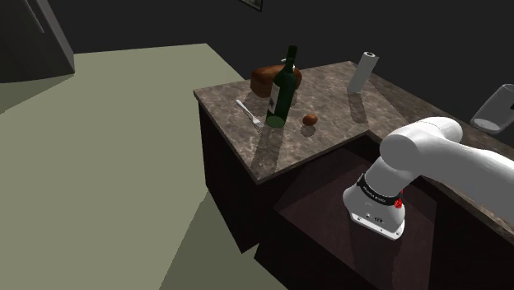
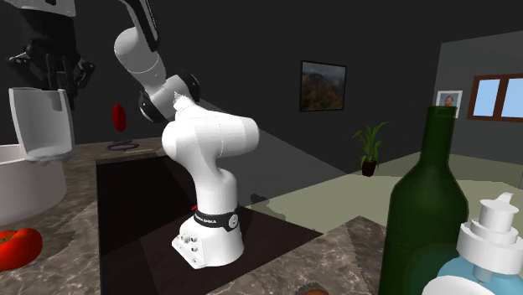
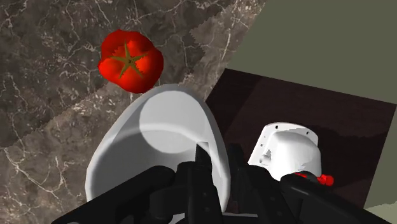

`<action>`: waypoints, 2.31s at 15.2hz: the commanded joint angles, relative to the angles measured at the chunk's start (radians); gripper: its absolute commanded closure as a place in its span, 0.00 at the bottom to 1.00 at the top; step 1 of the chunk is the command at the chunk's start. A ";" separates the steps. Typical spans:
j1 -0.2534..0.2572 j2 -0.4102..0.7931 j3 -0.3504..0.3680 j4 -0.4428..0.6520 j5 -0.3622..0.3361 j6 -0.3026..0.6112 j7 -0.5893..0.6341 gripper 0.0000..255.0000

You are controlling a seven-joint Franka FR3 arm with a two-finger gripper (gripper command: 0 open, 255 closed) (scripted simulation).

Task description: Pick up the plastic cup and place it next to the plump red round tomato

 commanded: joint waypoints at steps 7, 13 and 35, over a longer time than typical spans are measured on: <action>0.010 -0.024 -0.096 0.171 -0.228 -0.053 -0.244 1.00; -0.001 -0.064 -0.143 0.167 -0.306 -0.039 -0.301 1.00; -0.113 -0.277 -0.321 -0.092 -0.475 0.050 -0.295 1.00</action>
